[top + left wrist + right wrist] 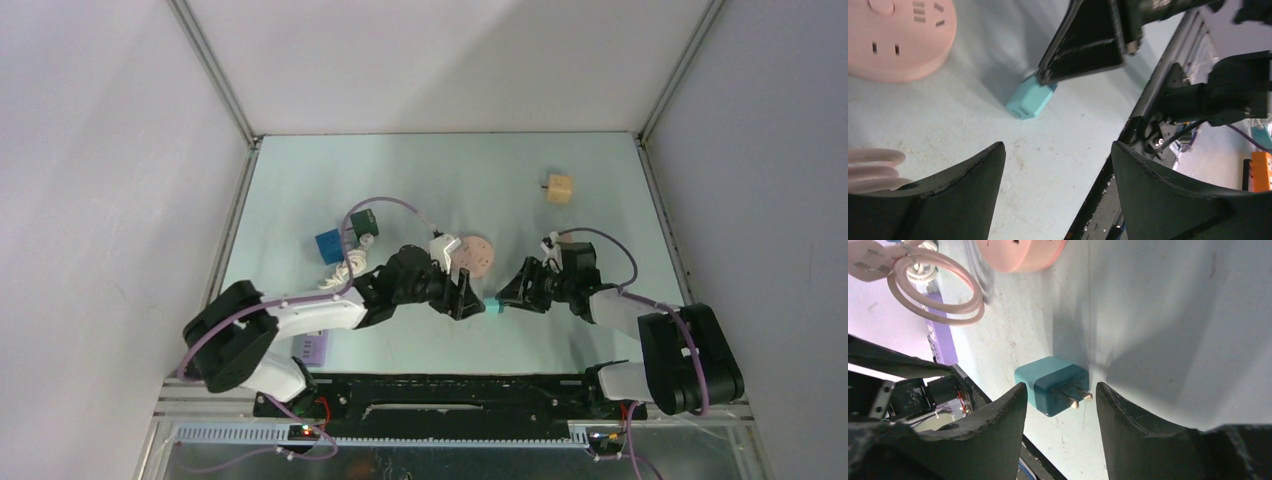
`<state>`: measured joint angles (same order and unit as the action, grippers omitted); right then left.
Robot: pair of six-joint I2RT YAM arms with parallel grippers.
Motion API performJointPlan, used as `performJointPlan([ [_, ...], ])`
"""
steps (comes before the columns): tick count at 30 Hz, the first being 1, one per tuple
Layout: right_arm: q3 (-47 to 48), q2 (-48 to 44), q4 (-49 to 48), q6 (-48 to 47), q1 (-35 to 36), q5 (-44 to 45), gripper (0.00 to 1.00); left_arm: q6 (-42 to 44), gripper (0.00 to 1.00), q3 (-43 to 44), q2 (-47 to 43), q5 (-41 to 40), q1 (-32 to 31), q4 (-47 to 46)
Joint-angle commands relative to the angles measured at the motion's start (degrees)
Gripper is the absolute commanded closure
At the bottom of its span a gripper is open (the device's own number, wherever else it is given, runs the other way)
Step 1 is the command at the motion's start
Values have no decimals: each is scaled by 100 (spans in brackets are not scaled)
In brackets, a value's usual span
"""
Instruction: Insert the plug
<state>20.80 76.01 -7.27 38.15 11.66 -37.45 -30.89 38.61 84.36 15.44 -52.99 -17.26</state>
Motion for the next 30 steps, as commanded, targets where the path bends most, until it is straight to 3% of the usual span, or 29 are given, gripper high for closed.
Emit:
performJointPlan([
  [1,65,-226,69,73,176,-18,44,269,18,-168,-601,151,8,-331],
  [10,56,-917,673,-28,143,201,44,621,16,-287,-1080,59,8,-70],
  [14,56,-1117,969,-104,83,259,40,876,6,-591,-1387,-122,8,-336],
  [18,71,-1330,1202,-175,-22,353,36,1593,4,-532,-1521,-163,-1,-27],
  [24,108,-2004,1797,-242,-277,680,37,2806,8,207,-997,339,-18,878],
  [30,109,-2920,2523,-256,-713,982,37,3752,13,1334,142,798,-138,1960],
])
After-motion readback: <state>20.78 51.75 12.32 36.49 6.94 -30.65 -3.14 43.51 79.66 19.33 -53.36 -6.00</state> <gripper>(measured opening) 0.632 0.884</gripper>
